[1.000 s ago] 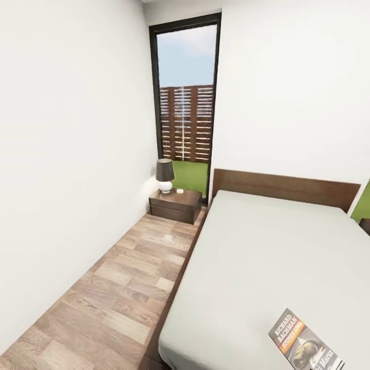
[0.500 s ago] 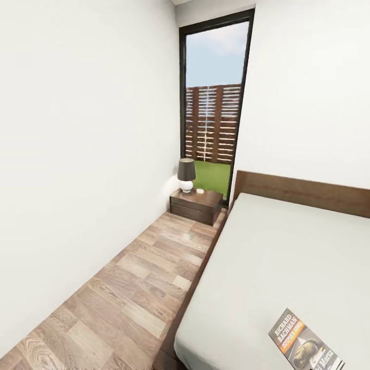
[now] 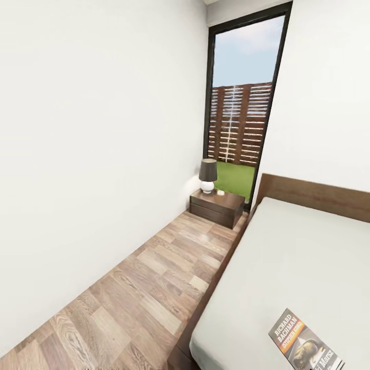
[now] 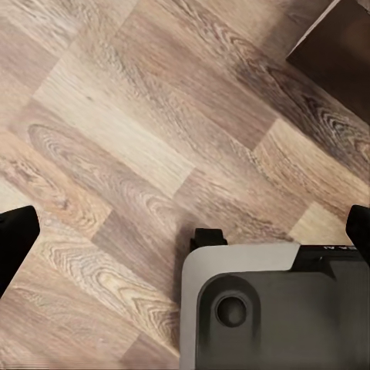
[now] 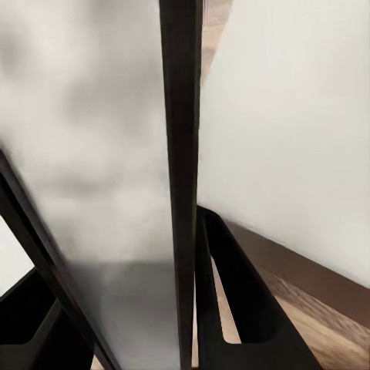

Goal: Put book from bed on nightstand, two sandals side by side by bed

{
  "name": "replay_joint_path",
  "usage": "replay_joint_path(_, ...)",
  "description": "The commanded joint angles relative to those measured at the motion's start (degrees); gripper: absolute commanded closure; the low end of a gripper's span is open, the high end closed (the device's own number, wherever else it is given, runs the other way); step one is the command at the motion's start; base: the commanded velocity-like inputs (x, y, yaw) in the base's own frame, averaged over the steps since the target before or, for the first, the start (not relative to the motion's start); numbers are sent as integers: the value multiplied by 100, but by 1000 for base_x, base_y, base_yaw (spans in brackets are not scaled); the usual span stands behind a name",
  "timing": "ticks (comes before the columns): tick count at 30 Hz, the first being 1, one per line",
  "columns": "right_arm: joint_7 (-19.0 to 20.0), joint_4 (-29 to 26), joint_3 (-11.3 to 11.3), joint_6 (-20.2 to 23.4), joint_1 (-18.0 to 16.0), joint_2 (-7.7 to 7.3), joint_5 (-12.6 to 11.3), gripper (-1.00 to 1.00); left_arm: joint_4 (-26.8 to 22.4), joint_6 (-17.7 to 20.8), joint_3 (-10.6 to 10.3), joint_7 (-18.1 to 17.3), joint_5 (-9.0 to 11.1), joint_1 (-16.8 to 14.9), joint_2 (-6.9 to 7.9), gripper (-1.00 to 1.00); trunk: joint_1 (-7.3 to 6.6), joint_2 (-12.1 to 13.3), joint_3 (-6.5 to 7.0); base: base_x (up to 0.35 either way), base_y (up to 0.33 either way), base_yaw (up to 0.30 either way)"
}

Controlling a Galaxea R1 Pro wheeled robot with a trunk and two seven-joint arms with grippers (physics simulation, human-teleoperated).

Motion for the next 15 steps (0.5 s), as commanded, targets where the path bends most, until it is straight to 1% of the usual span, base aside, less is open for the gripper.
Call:
replay_joint_path(1,17,-2,17,11,-4,-6,-57,100,9,-21,-24,-28,64,-8,5,-100,4,-13,-13,-15,108,293)
replay_joint_path(5,16,0,12,11,-4,-6,-57,100,8,-30,-21,-28,76,-8,6,-100,4,-13,-13,-18,83,293)
replay_joint_path(15,16,4,10,11,-4,-8,-57,100,8,-32,-21,-28,78,-8,5,-100,4,-13,-13,-2,7,293)
